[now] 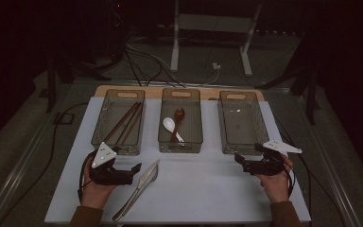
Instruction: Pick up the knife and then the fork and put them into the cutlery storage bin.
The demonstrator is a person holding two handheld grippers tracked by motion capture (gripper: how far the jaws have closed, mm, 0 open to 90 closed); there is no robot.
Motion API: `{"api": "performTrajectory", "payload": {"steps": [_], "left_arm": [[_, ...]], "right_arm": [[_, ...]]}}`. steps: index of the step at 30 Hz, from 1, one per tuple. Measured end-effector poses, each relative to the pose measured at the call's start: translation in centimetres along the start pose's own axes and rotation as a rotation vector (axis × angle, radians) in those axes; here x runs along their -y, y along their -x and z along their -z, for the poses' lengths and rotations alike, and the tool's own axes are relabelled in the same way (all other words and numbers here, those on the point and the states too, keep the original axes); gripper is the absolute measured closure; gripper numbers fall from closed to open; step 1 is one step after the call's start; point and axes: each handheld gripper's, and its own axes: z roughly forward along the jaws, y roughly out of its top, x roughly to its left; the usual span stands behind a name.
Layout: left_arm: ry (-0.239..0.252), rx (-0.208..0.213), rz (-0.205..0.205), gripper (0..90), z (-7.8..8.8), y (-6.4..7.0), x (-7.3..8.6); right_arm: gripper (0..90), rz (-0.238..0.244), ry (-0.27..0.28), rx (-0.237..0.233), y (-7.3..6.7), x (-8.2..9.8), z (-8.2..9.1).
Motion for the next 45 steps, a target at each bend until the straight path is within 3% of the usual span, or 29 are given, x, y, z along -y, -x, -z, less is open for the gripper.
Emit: {"api": "performTrajectory", "payload": {"steps": [6, 14, 24, 27, 29, 32, 34, 45], "left_arm": [[-0.042, 0.041, -0.018, 0.7, -1.1, 1.3, 0.0], [-0.138, 0.113, -0.041, 3.2, -2.9, 2.7, 0.5], [-0.209, 0.141, -0.059, 6.5, -3.9, 3.6, 1.1], [-0.228, 0.125, -0.064, 13.5, -4.1, 3.8, 1.3], [-0.241, 0.139, -0.070, 18.0, -4.2, 4.0, 1.5], [-0.262, 0.167, -0.087, 35.4, -4.5, 4.1, 1.8], [-0.277, 0.165, -0.091, 42.4, -4.6, 4.2, 1.9], [-0.341, 0.182, -0.120, 64.2, -5.4, 4.6, 2.5]], "right_arm": [[0.5, -0.008, 0.009, 0.001, 0.1, 0.6, 0.5], [0.6, -0.014, 0.007, 0.005, 0.3, 1.1, 0.9], [0.6, -0.022, 0.005, 0.006, 0.4, 1.3, 0.9], [0.6, -0.025, 0.007, 0.007, 0.5, 1.4, 1.0], [0.6, -0.029, 0.008, 0.008, 0.5, 1.4, 1.0], [0.6, -0.029, 0.006, 0.008, 0.6, 1.5, 1.0], [0.6, -0.030, 0.008, 0.008, 0.6, 1.5, 1.0], [0.6, -0.035, 0.012, 0.010, 0.7, 1.5, 1.1]]}}
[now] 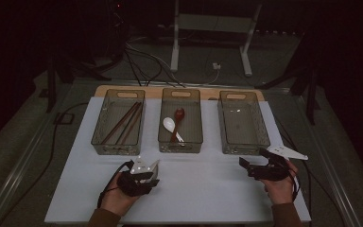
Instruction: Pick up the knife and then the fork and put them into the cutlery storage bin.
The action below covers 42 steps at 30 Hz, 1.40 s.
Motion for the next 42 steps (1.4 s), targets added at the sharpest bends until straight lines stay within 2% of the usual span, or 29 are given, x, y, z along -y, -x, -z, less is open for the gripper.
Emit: {"api": "performTrajectory", "payload": {"steps": [5, 9, 15, 17, 22, 26, 31, 42], "left_arm": [[-0.035, -0.008, 0.016, 70.4, -0.2, -0.2, 0.3], [-0.045, -0.008, 0.020, 74.2, -0.2, -0.3, 0.6], [-0.059, -0.046, 0.017, 80.0, -0.3, 0.0, 0.4], [-0.065, -0.065, 0.004, 82.1, -0.4, 0.1, 0.4], [-0.074, -0.081, -0.008, 88.8, -0.5, 0.5, 0.1], [-0.068, -0.072, 0.006, 89.8, -0.5, 0.4, 0.1], [-0.032, -0.034, 0.032, 90.0, -0.1, 0.4, -0.5], [0.034, -0.017, 0.026, 90.0, 0.4, 1.2, -3.2]], "right_arm": [[0.6, -0.002, 0.003, 0.001, 0.1, 0.0, 0.1], [0.6, -0.003, 0.005, 0.001, 0.2, 0.0, 0.1], [0.6, -0.004, 0.002, 0.002, 0.2, 0.0, 0.1], [0.6, -0.004, 0.001, 0.002, 0.2, 0.0, 0.1], [0.6, -0.002, 0.000, 0.001, 0.1, 0.1, 0.0], [0.6, -0.003, 0.003, -0.003, 0.1, 0.1, 0.1], [0.6, -0.009, 0.009, 0.000, 0.3, 0.1, 0.3], [0.6, -0.007, 0.012, -0.006, 0.2, 0.2, 0.4]]}}
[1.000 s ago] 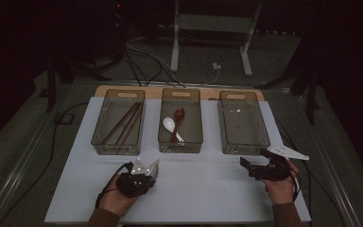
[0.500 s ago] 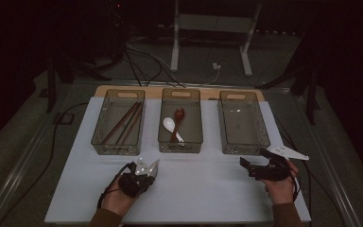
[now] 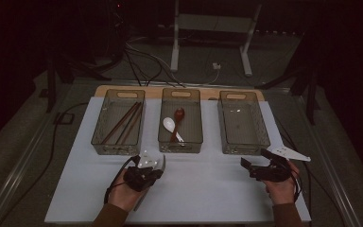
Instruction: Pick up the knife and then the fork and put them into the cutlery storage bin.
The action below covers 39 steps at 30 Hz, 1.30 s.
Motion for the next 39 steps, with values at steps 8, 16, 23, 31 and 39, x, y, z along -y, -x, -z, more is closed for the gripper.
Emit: {"api": "performTrajectory", "payload": {"steps": [8, 16, 23, 31, 39], "left_arm": [[0.046, 0.006, -0.027, 90.0, 0.1, 0.4, -1.5], [0.079, 0.022, -0.031, 90.0, -0.5, 0.8, -2.4], [0.108, 0.033, -0.044, 90.0, -1.0, 1.3, -3.8], [0.138, 0.036, -0.059, 90.0, -1.4, 2.0, -5.5], [0.158, 0.044, -0.075, 90.0, -1.8, 2.7, -7.2]], "right_arm": [[0.6, 0.000, 0.004, 0.001, 0.0, 0.1, 0.1], [0.7, 0.011, 0.000, -0.009, -0.3, 0.1, 0.0], [0.7, 0.017, 0.000, -0.014, -0.4, 0.1, 0.1], [0.7, 0.033, -0.011, -0.033, -1.2, 0.2, -0.3], [0.7, 0.045, -0.020, -0.070, -2.4, 0.0, -1.1]]}}
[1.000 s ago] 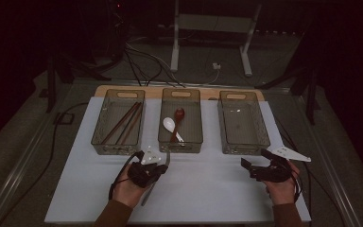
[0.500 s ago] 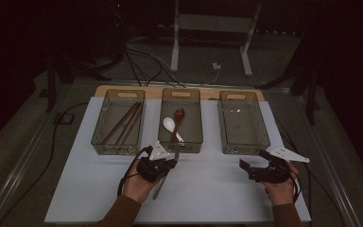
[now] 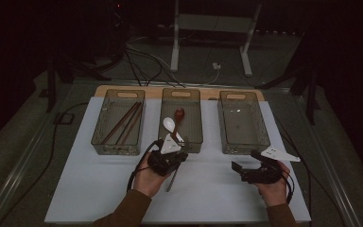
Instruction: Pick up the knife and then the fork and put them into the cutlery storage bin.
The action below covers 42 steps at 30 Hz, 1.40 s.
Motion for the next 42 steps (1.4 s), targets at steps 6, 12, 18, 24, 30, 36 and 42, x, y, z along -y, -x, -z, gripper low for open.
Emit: {"api": "performTrajectory", "payload": {"steps": [6, 12, 18, 24, 30, 36, 42], "left_arm": [[0.011, 0.004, -0.017, 90.0, -0.7, 0.3, -1.5], [0.027, -0.004, -0.024, 90.0, -1.4, 0.7, -2.7], [0.036, 0.007, -0.029, 90.0, -1.9, 1.0, -3.5], [0.051, 0.018, -0.022, 90.0, -2.1, 0.9, -3.9], [0.076, 0.016, -0.009, 90.0, -2.1, 1.0, -4.4], [0.089, 0.026, -0.003, 90.0, -2.2, 1.3, -4.7], [0.106, 0.033, 0.020, 90.0, -2.3, 1.5, -4.9]], "right_arm": [[0.7, 0.016, -0.021, -0.034, -1.1, -0.3, -1.1], [0.7, 0.025, -0.039, -0.075, -2.5, -0.8, -2.1], [5.1, 0.034, -0.044, -0.096, -4.2, -1.3, -3.5], [10.0, 0.035, -0.043, -0.145, -5.6, -1.9, -4.7], [25.3, 0.028, -0.049, -0.200, -6.8, -2.1, -5.9], [46.3, 0.021, -0.055, -0.239, -7.8, -2.3, -6.7], [59.5, -0.005, -0.046, -0.243, -7.9, -2.6, -7.2]]}}
